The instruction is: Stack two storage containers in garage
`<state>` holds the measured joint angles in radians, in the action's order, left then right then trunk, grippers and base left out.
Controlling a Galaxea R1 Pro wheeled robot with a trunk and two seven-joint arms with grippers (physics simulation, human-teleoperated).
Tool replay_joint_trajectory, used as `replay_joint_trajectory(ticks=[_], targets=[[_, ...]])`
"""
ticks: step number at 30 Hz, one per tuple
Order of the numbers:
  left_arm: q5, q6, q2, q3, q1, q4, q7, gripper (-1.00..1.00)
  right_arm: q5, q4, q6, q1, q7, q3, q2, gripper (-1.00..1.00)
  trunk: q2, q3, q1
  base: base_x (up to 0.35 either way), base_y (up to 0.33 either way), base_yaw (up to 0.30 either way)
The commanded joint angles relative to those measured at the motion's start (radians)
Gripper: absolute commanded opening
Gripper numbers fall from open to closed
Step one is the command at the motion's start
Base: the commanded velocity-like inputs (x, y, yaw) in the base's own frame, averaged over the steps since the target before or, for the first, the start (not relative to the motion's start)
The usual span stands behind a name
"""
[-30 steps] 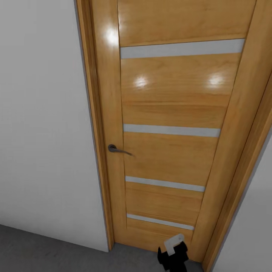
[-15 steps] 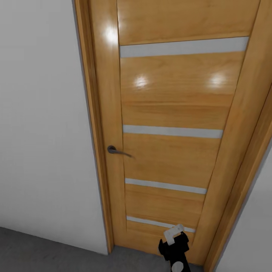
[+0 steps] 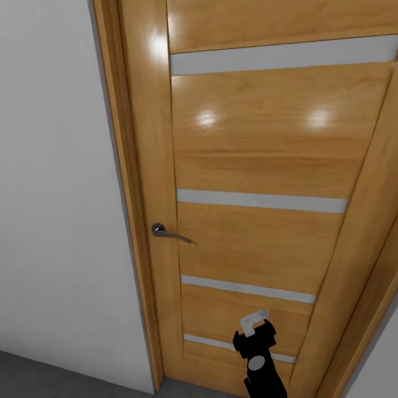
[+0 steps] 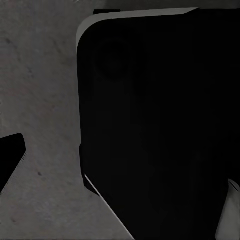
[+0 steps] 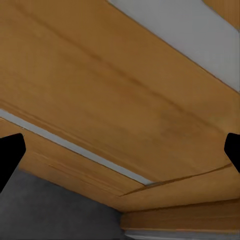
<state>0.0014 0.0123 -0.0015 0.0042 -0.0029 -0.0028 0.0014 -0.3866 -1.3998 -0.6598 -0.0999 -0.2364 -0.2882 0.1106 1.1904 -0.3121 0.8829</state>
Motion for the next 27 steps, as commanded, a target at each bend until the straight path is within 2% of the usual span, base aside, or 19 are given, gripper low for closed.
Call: replay_joint_trajectory(ticks=[1,9,20,27], targets=[[0.000,0.001,0.000,0.000,0.000,0.000,0.000,1.00,-0.003,-0.001,-0.007,-0.001,-0.003,-0.002,0.000,1.00,0.001,-0.001,0.000,0.062,0.000,0.000],[0.000,0.001,0.000,0.000,0.000,0.000,0.000,1.00,-0.004,-0.021,-0.007,-0.002,-0.003,-0.003,0.000,1.00,0.001,-0.001,0.000,0.048,0.000,0.000],[0.000,0.001,0.000,0.000,0.000,0.000,0.000,1.00,-0.004,-0.027,-0.007,-0.002,-0.003,-0.003,0.000,1.00,0.001,-0.001,0.000,0.260,0.043,0.000],[0.000,0.001,0.000,-0.001,0.000,0.000,0.000,1.00,-0.003,-0.027,-0.007,-0.002,-0.003,-0.003,0.000,1.00,0.001,-0.001,0.000,0.055,0.010,0.000]])
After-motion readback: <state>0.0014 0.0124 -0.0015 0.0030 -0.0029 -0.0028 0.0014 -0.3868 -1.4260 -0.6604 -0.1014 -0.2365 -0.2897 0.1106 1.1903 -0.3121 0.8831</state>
